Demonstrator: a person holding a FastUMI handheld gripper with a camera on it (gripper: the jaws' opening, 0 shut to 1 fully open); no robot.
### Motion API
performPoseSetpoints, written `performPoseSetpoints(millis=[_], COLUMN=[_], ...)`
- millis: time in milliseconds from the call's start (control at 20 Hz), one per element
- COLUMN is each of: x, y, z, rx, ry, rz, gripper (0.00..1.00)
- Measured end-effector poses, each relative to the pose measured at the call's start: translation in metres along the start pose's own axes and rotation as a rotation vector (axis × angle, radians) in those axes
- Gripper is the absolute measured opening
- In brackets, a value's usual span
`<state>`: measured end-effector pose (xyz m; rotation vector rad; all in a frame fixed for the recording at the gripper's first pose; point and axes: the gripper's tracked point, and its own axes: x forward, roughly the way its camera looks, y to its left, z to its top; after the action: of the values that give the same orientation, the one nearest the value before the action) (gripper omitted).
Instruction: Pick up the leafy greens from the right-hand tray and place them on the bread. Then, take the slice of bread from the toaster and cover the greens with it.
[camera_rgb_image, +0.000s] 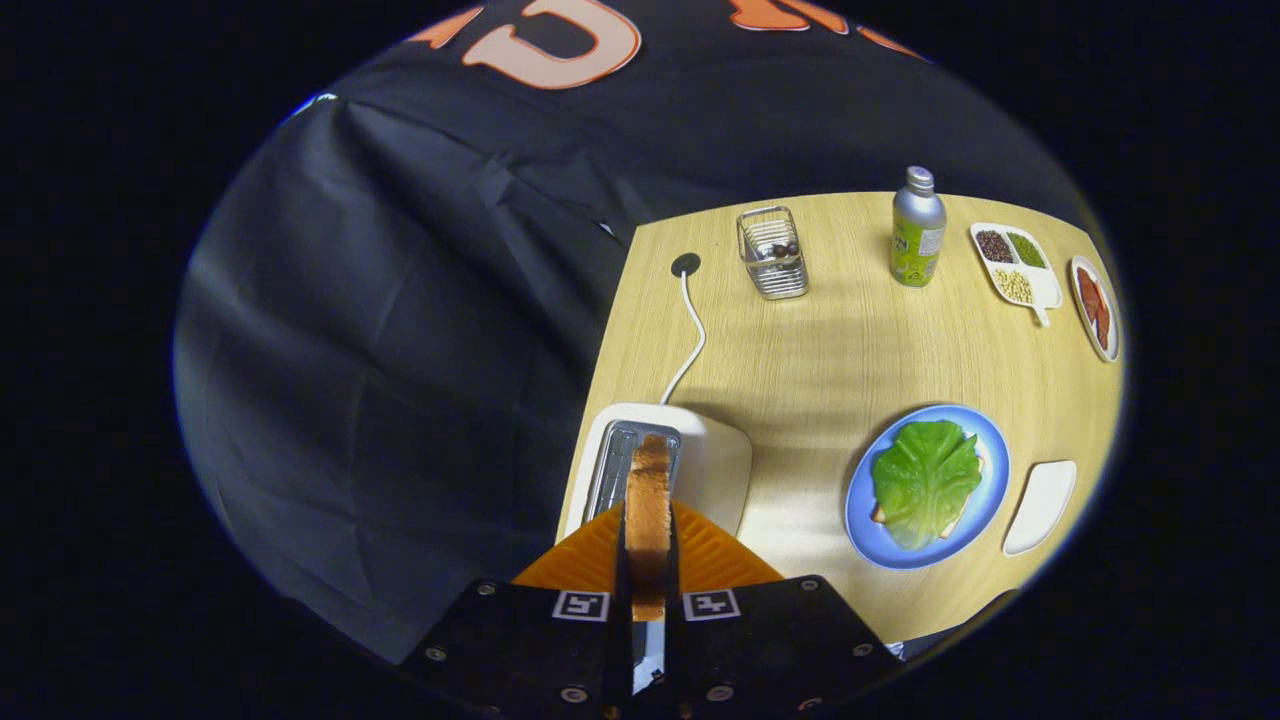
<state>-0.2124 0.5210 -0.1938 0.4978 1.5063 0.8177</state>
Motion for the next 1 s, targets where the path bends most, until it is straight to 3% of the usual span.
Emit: performPoseSetpoints(millis=[500,1000], x=[-0.048,-0.040], y=[-0.072,-0.152], z=[0.008,-0.004], rx=[0.059,0.135], ry=[-0.096,-0.105], rz=[0.049,0.008], gripper=[0.13,0.12])
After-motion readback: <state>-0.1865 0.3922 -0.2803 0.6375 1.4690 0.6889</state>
